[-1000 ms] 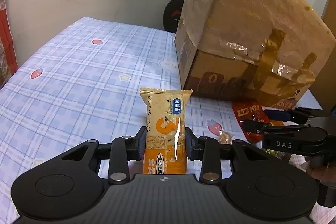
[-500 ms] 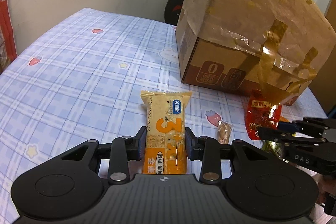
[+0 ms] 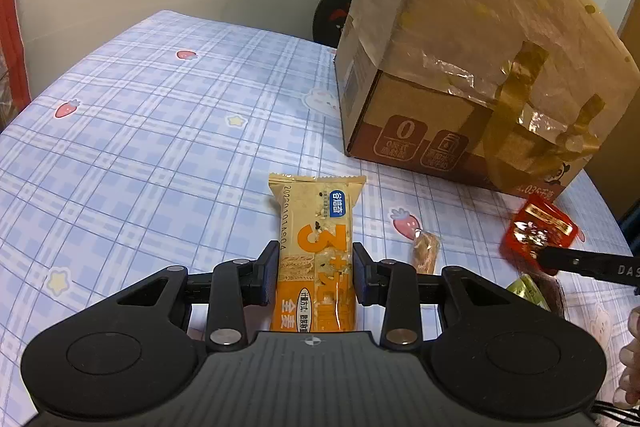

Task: Organize snacks
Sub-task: 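Grasp the orange wafer bar with the left tool while the right tool grasps the red meat packet, then carry the wafer bar with the left tool to the box while the right tool carries the red packet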

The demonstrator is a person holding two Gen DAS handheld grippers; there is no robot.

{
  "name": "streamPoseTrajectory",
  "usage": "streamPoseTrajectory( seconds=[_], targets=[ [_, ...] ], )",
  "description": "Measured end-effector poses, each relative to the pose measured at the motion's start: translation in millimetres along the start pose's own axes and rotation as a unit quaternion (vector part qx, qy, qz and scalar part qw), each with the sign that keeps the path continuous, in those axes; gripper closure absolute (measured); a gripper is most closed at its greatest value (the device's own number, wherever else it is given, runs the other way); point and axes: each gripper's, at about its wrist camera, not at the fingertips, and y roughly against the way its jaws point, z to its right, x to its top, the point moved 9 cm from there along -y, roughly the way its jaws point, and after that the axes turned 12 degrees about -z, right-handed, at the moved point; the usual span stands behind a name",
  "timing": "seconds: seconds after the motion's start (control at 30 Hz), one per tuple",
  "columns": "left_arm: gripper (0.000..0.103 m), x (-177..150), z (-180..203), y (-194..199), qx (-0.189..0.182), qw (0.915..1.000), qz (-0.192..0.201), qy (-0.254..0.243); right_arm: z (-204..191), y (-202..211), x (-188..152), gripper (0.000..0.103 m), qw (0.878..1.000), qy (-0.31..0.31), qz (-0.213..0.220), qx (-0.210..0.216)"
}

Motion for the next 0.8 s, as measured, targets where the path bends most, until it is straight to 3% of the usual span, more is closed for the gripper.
streamPoseTrajectory(
  seconds=[0.13, 0.37, 0.8],
  targets=[
    [0.064, -0.4, 2.2, 0.5, 0.006, 1.0000, -0.003, -0.004, 17.8, 8.1, -6.5, 0.092, 1.000, -0.030, 0.004, -0.009],
    [0.064, 5.5, 11.9, 10.5, 0.013, 0.9996, 0.009, -0.022, 15.8, 32.9, -7.9, 0.092, 0.999, -0.001, 0.040, -0.009],
    [0.064, 64.7, 54.2, 98.9, -0.012, 0.9904, 0.112, -0.080, -23.4, 113.0, 31.5, 0.092, 0.985, 0.057, 0.158, 0.043]
  ],
)
